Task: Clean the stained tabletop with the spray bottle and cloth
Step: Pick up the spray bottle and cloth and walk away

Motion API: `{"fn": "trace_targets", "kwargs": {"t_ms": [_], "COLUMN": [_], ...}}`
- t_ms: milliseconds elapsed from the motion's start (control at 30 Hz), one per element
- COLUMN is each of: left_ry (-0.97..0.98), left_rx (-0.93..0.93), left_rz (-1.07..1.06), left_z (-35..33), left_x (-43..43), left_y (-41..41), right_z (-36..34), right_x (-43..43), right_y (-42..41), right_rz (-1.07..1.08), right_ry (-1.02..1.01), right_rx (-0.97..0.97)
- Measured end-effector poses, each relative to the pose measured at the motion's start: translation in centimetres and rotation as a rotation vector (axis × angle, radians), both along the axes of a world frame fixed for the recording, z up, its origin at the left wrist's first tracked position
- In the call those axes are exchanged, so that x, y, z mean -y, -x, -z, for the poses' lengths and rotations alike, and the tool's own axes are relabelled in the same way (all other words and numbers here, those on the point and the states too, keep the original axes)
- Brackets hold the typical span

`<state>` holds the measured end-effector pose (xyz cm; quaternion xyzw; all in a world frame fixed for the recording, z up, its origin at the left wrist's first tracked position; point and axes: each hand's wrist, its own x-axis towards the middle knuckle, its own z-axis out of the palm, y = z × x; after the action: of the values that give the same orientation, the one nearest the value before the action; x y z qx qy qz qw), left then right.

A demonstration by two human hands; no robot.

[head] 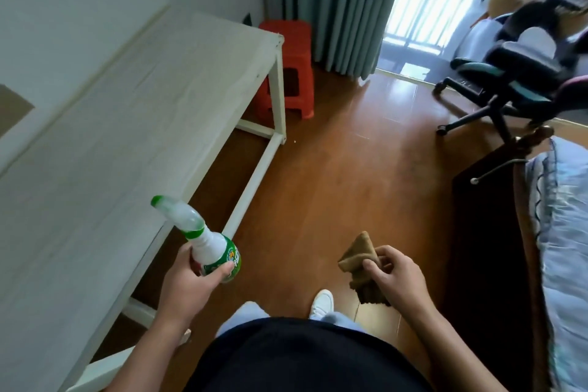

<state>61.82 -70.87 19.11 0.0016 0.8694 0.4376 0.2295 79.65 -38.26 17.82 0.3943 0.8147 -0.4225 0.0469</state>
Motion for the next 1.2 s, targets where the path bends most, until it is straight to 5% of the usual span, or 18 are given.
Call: {"fn": "trace_targets", "kwargs": {"t_ms": [400, 833, 1200], "left_ry": [0.073, -0.043, -0.019], "left_rx": [0.034, -0.045, -0.057], "left_rz": [0.146, 0.639, 0.535], "left_z": [1.9, 0.0, 0.0], "left_x": [-10.7, -38.3, -50.9], "left_y": [11.1, 23.7, 31.4], "right_z": [-0.6, -2.8, -1.8], "right_x": [-10.2, -23.0, -38.1], "right_y": [9.4, 11.8, 22.0], "right_rz": [0.101, 0.439, 0.36], "right_ry": [0.012, -0.121, -0.058], "right_rx": [-0.129, -0.006, -0.045]}}
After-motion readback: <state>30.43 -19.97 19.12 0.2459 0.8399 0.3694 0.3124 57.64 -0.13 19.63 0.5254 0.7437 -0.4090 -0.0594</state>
